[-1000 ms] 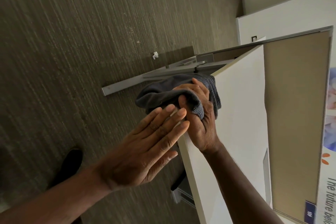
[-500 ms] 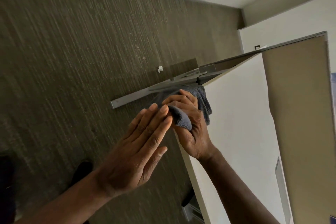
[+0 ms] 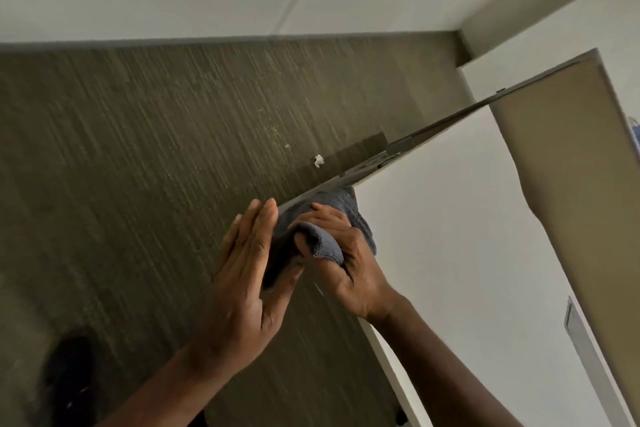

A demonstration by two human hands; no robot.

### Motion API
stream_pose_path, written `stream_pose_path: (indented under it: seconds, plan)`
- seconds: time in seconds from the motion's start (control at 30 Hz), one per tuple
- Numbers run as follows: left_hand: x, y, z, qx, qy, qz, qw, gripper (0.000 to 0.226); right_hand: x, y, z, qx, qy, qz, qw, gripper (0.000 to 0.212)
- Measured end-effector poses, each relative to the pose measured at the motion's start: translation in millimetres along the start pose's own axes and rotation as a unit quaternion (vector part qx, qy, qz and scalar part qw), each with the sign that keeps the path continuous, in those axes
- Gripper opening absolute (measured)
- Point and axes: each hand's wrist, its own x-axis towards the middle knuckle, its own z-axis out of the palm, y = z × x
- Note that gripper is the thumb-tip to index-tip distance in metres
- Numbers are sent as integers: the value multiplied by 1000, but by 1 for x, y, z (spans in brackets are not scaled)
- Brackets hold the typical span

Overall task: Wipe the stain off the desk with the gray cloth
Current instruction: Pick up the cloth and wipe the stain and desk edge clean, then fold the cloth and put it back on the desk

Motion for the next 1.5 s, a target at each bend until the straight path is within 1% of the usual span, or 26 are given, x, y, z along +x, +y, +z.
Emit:
stream_pose_path:
  seconds: [0.13,0.2,0.27,0.3,0.37,0.43,0.53,0.6,0.73,0.8,0.9,0.97,1.1,1.2,1.27,1.33,1.37,1.43,1.5]
  plan:
    - [19,17,-16,-12,13,20,1000,64,0,-23,-14,0,9,-10,1000,64]
    - [30,28,-24,-25,8,42,999,57,0,-33,-24,4,4,5,1000,48]
    - [41,41,-31,-39,1,43,998,51,-1,-41,-35,27,2,27,999,32]
    - [46,47,-33,-54,-3,33,998,47,-2,-46,-39,37,6,37,999,31]
    - [57,59,-38,-92,-14,7,996,40,-5,-56,-46,51,14,59,997,37]
    - [65,72,-43,-131,-32,-20,991,34,-10,-67,-52,71,21,88,993,38]
    - [75,91,-50,-166,-72,-63,981,40,-19,-79,-61,115,46,127,984,30]
    - [83,97,-53,-176,-84,-77,978,40,-24,-86,-66,146,58,153,976,28]
    - [101,114,-60,-182,-104,-85,974,49,-34,-103,-80,181,80,160,967,27]
    - [107,121,-63,-190,-132,-89,969,49,-40,-111,-87,178,86,153,968,30]
    - [115,134,-65,-191,-148,-89,966,45,-53,-116,-97,178,88,144,970,42]
    - [120,144,-66,-179,-158,-81,968,43,-63,-118,-102,169,93,153,969,51]
    - [127,159,-65,-168,-181,-76,966,24,-85,-116,-106,162,124,193,960,65]
    - [131,171,-62,-157,-177,-81,968,18,-104,-117,-106,187,152,217,946,74]
    - [134,179,-58,-162,-176,-77,968,18,-113,-118,-105,219,188,235,928,72]
    - [136,186,-53,-161,-173,-69,969,19,-118,-120,-101,256,237,290,891,67]
    - [136,189,-50,-154,-171,-64,971,18,-119,-120,-99,284,261,331,861,66]
    - [139,195,-42,-139,-163,-56,975,16,-121,-121,-92,366,299,414,778,59]
    - [142,200,-33,-124,-150,-43,980,14,-123,-122,-87,455,310,459,697,55]
